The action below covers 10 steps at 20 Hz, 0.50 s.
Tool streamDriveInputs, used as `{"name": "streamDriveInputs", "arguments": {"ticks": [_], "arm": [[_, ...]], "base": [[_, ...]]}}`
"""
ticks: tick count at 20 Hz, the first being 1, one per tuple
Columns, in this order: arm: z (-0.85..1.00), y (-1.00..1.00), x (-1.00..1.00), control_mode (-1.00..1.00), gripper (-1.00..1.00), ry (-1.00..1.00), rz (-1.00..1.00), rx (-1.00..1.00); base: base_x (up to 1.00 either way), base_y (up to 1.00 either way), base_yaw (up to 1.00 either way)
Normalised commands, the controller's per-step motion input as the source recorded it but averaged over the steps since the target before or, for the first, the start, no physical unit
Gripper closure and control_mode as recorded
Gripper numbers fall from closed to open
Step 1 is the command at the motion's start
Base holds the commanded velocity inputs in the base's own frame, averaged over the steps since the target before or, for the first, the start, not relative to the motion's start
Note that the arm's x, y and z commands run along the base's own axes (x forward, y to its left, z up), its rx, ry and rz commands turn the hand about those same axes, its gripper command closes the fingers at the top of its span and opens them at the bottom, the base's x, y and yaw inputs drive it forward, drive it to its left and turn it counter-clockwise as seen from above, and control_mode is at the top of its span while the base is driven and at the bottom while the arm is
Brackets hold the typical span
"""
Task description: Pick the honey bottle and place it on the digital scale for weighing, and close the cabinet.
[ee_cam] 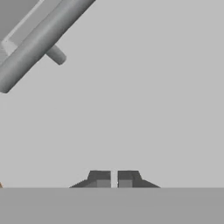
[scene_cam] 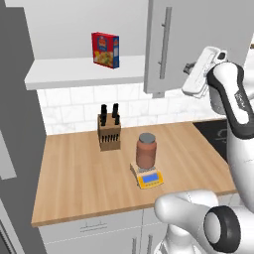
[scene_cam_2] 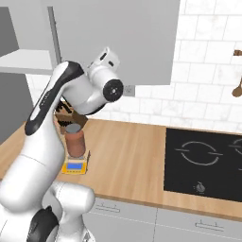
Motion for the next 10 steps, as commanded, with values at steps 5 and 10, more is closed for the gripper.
{"name": "streamDriveInputs", "arguments": {"ticks": [5,10], "arm": [[-0.15,0.11,1.0,-1.0,1.0,0.0,-0.2,0.0],[-0.2,0.01,0.88,-1.0,1.0,-0.01,-0.13,0.0]], "base": [[0.0,0.0,0.0],[0.0,0.0,0.0]]}}
